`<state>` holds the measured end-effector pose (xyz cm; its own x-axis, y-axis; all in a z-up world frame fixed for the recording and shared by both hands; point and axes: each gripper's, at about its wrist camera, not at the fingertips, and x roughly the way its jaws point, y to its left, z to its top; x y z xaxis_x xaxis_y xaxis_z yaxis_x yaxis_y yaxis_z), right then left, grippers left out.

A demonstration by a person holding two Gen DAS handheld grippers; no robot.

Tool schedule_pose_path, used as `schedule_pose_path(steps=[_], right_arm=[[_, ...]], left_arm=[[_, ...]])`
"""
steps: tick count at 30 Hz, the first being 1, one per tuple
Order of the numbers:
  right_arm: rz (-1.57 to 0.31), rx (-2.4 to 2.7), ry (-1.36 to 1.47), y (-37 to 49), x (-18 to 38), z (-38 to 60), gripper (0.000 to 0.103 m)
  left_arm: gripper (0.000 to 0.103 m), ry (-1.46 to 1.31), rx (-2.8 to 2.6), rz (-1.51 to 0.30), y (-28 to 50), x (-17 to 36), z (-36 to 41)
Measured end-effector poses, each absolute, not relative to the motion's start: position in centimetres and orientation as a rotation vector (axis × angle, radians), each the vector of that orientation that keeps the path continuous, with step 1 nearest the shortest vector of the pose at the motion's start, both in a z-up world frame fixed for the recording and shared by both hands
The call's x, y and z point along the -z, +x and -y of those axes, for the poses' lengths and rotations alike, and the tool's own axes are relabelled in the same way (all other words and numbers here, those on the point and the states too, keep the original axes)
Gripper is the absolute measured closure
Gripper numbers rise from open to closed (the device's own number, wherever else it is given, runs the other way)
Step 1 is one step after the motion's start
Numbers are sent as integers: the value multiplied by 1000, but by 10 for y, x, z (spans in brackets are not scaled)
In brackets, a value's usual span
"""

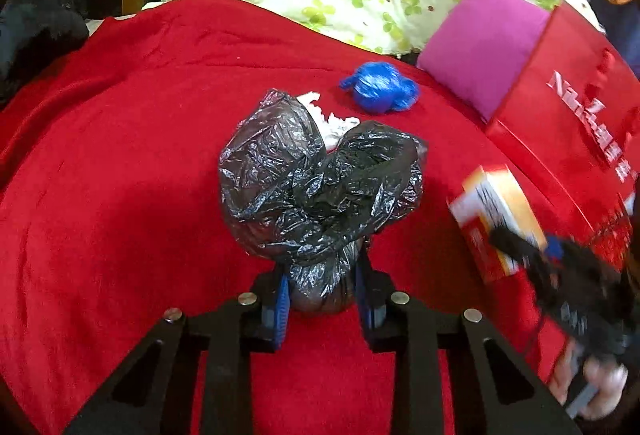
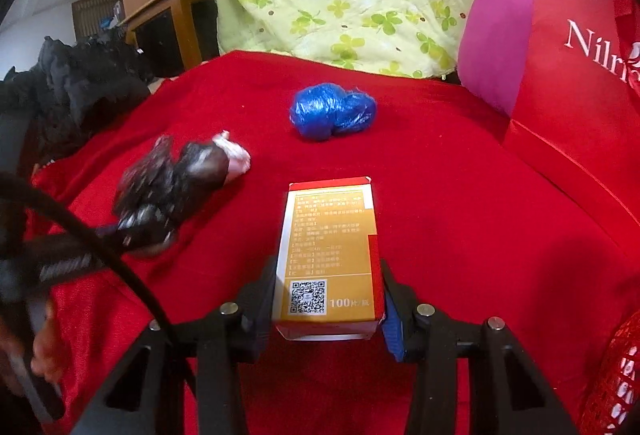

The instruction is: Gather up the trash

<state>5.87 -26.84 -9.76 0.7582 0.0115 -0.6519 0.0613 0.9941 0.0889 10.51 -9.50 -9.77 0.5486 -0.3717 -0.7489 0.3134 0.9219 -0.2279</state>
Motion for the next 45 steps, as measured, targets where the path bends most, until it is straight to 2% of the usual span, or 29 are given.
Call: schedule_pose_path(steps=[14,29,45], right_arm=[[-649,44,175,-4,70,299,56],[-575,48,226,-67,51,312,56],[-552,4,199,-72,49,305,55]], left_arm=[[73,-61,286,-905,24,84,111],[73,110,223,-819,-1,57,153],[72,181,192,-776,-14,50,165]])
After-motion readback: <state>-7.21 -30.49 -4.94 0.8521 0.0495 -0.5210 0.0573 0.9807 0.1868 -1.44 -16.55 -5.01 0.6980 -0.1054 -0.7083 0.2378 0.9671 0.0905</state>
